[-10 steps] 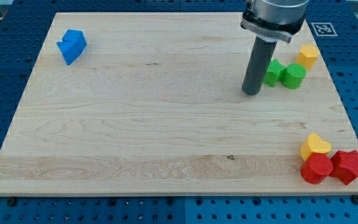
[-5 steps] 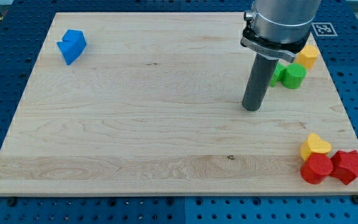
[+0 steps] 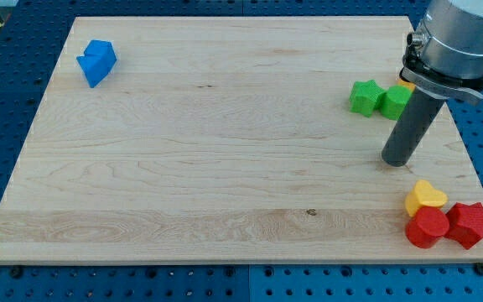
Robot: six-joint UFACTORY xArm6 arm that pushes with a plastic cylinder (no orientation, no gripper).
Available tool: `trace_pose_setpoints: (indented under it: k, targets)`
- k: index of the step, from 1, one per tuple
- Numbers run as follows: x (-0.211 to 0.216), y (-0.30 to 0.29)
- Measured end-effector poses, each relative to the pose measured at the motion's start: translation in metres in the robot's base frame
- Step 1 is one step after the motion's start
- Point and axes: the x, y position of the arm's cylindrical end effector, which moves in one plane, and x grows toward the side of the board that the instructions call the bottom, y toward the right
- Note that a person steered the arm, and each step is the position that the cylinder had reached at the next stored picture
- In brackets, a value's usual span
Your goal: Move your arm to the bottom right of the board
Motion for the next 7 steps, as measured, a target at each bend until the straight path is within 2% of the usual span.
trace_pose_setpoints:
  k: [1, 2, 4, 7]
  targets:
    - [0.001, 0.002]
    - [0.019, 0.032]
    - [0.021, 0.036]
    - [0.053, 0.063]
